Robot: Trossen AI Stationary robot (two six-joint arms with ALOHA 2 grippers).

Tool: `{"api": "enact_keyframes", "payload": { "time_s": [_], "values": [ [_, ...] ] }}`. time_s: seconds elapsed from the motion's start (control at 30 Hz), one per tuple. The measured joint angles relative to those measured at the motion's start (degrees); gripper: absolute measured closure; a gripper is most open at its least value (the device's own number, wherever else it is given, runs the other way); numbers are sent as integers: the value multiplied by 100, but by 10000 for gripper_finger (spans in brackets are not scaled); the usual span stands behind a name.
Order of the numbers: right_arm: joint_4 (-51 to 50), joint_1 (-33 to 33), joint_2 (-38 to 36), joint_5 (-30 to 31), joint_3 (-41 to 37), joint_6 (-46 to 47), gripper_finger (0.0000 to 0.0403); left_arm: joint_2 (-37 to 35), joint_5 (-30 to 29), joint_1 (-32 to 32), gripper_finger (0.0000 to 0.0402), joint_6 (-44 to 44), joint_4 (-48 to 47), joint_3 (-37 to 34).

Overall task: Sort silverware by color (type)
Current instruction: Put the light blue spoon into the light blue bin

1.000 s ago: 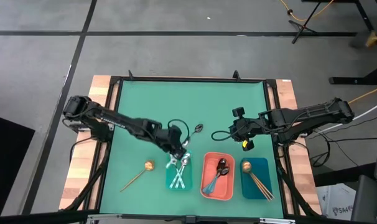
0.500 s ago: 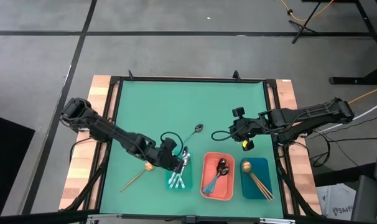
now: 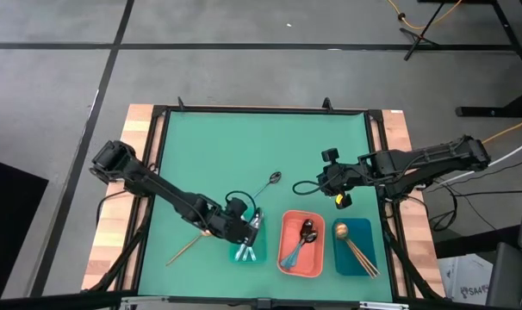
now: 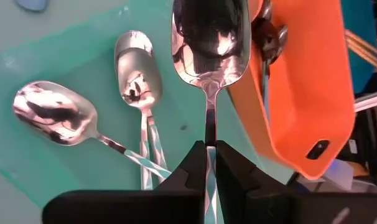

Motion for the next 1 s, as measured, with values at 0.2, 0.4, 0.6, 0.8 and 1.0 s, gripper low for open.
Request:
{"api": "enact_keyframes", "payload": {
  "time_s": [0.2,0.4,0.6,0.8,1.0],
  "values": [
    [1,0,0,-1,0,1,315,266,121,-2,392,0,17,0],
    [1,0,0,-2,0,3,315,508,217,-2,387,0,56,0],
    [-1,2,0,1,0,5,315,719,329,2,386,1,106,0],
    [0,0,0,2,0,11,315,842,325,7,385,2,127,0],
    [2,-1,0,1,0,10,315,848,276,7,384,0,128,2]
  ]
}}
